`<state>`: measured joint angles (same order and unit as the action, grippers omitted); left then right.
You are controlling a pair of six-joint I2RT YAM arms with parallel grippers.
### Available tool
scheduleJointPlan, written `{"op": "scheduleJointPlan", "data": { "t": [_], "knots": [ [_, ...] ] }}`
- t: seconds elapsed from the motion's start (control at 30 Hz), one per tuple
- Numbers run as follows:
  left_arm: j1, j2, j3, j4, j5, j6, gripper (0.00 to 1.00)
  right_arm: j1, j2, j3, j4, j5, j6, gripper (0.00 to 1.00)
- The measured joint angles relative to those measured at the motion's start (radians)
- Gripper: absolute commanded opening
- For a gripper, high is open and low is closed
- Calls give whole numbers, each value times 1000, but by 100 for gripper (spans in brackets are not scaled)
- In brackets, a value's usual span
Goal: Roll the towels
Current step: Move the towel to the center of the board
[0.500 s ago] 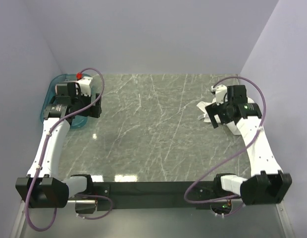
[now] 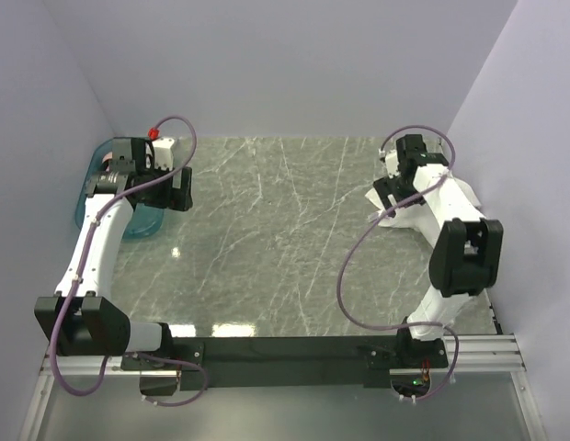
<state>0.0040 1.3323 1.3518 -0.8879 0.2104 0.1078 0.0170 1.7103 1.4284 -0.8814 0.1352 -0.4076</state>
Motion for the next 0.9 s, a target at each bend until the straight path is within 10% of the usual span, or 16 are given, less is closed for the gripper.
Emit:
{"op": "scheduleJointPlan", "data": {
  "t": [0.3, 0.47, 0.9],
  "knots": [
    [0, 40, 61, -23, -24, -32, 99, -77, 220, 73, 74, 156, -2, 58],
    [0, 47, 66, -23, -33, -53, 100, -115, 316, 145, 49, 124, -3, 0],
    [32, 67, 121, -78, 80, -76, 100, 219, 43, 128, 1, -466, 21, 0]
  ]
}}
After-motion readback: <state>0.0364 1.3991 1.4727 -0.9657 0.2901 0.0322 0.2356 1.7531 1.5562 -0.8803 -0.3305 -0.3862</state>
